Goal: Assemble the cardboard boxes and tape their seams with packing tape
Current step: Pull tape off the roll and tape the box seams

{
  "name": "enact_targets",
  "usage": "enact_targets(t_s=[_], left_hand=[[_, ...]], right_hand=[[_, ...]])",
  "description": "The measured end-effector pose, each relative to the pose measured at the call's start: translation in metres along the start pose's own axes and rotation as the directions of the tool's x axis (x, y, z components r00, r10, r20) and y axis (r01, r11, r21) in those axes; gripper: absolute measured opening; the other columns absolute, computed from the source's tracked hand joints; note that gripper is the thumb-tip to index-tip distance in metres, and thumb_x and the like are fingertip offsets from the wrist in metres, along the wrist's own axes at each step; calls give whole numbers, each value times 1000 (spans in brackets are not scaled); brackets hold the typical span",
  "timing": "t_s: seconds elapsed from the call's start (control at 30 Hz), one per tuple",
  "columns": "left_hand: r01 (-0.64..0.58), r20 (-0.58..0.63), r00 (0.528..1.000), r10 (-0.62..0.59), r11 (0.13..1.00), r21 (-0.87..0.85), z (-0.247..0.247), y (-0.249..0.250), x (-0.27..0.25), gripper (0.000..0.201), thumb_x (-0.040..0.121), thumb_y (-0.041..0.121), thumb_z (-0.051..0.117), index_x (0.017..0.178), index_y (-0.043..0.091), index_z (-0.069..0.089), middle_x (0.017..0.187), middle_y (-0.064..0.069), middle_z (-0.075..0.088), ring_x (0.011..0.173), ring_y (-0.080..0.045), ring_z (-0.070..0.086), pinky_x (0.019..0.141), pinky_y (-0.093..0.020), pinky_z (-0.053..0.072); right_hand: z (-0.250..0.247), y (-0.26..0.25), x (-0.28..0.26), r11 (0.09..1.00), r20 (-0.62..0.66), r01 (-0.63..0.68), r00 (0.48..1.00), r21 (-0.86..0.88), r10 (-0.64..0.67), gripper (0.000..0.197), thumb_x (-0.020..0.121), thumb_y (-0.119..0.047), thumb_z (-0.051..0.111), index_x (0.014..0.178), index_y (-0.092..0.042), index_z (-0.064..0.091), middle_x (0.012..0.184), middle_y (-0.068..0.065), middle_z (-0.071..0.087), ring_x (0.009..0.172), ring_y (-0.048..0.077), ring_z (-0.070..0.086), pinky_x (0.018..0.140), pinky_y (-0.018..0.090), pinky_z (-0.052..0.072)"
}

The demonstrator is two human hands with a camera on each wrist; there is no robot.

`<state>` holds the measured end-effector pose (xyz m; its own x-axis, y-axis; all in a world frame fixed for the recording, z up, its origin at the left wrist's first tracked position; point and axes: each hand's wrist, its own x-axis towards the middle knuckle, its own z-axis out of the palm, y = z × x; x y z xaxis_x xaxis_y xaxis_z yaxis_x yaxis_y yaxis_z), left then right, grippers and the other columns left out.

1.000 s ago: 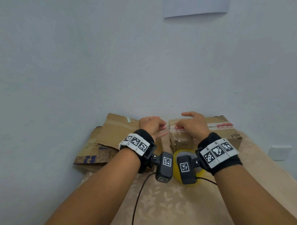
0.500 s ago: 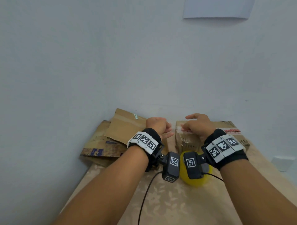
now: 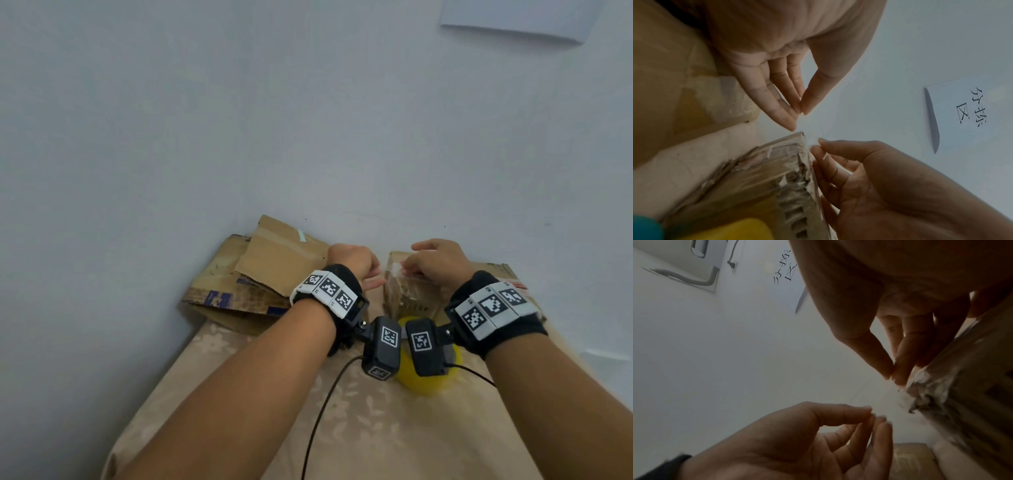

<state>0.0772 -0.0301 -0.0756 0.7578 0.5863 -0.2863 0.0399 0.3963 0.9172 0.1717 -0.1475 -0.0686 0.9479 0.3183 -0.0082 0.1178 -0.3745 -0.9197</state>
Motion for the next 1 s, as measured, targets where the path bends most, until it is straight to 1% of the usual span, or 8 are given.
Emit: enact_targets(t_s=[0.07,0.2,0.3,0.43,0.6,0.73,0.83,1.0], left_hand=[[1,-5,1000,-1,1000,-2,0,-1,0,20,89,-16,53,101,-3,60,83,-16,61,65,-23,64,52,-36,62],[0,-3,1000,0,1000,6,0,-4,1,23,94,-15,49,82,4,55,73,-14,58,62,-23,60,56,-37,60],[-10,-5,1000,10,1000,29,1,-6,3,20,98,-10,47,90,6,54,74,-12,57,62,-22,58,54,-36,59],[-28,-8,1000,28,998,58,2,-8,5,17,100,-8,47,103,7,54,75,-11,58,61,-20,58,50,-33,59],[-41,-8,999,43,994,105,3,-11,5,18,101,-7,49,112,5,56,82,-12,62,64,-20,61,52,-34,59],[-42,-12,999,44,991,126,5,-10,4,18,101,-7,46,95,7,53,75,-11,58,59,-19,56,44,-29,56],[-46,-15,999,49,990,133,4,-12,5,23,101,-8,47,87,10,51,76,-11,58,59,-19,57,42,-29,57],[-44,-6,999,45,989,138,4,-15,4,25,100,-8,47,86,11,51,77,-11,58,60,-20,57,53,-34,58]], right_hand=[[2,0,0,1000,-12,7,1000,-13,-7,36,82,9,70,116,-3,64,92,22,72,77,27,69,72,34,58],[2,-2,-2,997,-24,35,999,-74,-37,30,82,7,69,110,-5,66,84,15,68,72,23,65,64,30,53],[2,-2,-4,993,-30,49,998,-110,-53,29,80,5,69,107,-7,65,88,13,68,80,24,66,66,31,53],[3,-1,-7,992,-51,57,997,-109,-63,29,74,2,71,99,-12,64,93,17,72,93,33,71,86,48,61],[1,-1,-9,993,-65,63,995,-98,-69,26,74,2,70,97,-10,64,75,11,71,86,32,73,86,50,62],[0,-2,-9,989,-55,58,996,-136,-66,20,75,-1,69,91,-12,64,71,7,72,84,29,73,87,48,61],[1,-4,-10,978,-47,66,996,-198,-77,17,74,-5,72,89,-12,66,80,7,73,91,29,71,86,45,60],[3,-2,-9,956,-69,59,994,-288,-82,20,74,-13,75,89,-15,63,92,6,72,93,25,67,72,33,54]])
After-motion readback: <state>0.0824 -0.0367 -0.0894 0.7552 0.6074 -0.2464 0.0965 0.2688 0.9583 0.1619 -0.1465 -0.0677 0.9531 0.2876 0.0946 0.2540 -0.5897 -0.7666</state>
